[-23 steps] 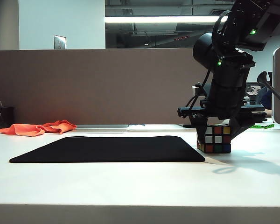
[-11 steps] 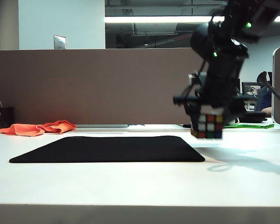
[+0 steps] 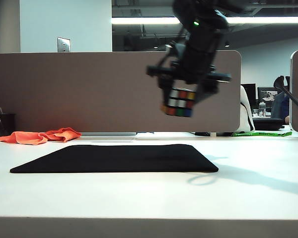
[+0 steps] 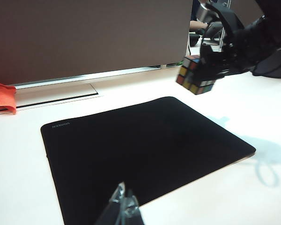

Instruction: Pick up the cube on the right side of the mouse pad, then place it in the center of the mouse pad.

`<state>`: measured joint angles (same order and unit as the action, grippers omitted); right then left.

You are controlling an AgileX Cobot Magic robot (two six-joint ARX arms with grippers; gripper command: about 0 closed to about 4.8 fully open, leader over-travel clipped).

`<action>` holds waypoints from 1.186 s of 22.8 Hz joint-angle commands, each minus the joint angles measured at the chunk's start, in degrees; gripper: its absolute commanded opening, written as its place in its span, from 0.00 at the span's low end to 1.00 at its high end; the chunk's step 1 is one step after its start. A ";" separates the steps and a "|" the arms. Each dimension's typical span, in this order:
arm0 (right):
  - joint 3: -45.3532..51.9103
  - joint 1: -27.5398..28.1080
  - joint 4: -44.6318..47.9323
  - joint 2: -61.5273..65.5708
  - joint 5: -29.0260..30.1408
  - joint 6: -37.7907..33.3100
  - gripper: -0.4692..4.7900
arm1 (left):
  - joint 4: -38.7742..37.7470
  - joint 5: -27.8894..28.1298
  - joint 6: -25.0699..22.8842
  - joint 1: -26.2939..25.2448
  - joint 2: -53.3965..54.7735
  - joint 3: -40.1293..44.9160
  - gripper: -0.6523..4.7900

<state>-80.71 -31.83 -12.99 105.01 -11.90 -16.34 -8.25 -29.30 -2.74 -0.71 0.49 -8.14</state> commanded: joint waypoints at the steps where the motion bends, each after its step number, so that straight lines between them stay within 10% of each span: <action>1: -0.33 -3.19 4.11 -0.13 0.00 -0.22 0.60 | 0.52 0.15 0.22 0.07 0.07 -0.33 0.11; 27: -11.63 -11.74 4.68 14.01 -3.89 -11.78 0.61 | 0.11 0.15 1.27 0.04 0.04 -0.33 0.11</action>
<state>-91.98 -43.79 -8.88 119.33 -14.92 -27.81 -8.75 -29.26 -1.63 -0.71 0.49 -8.14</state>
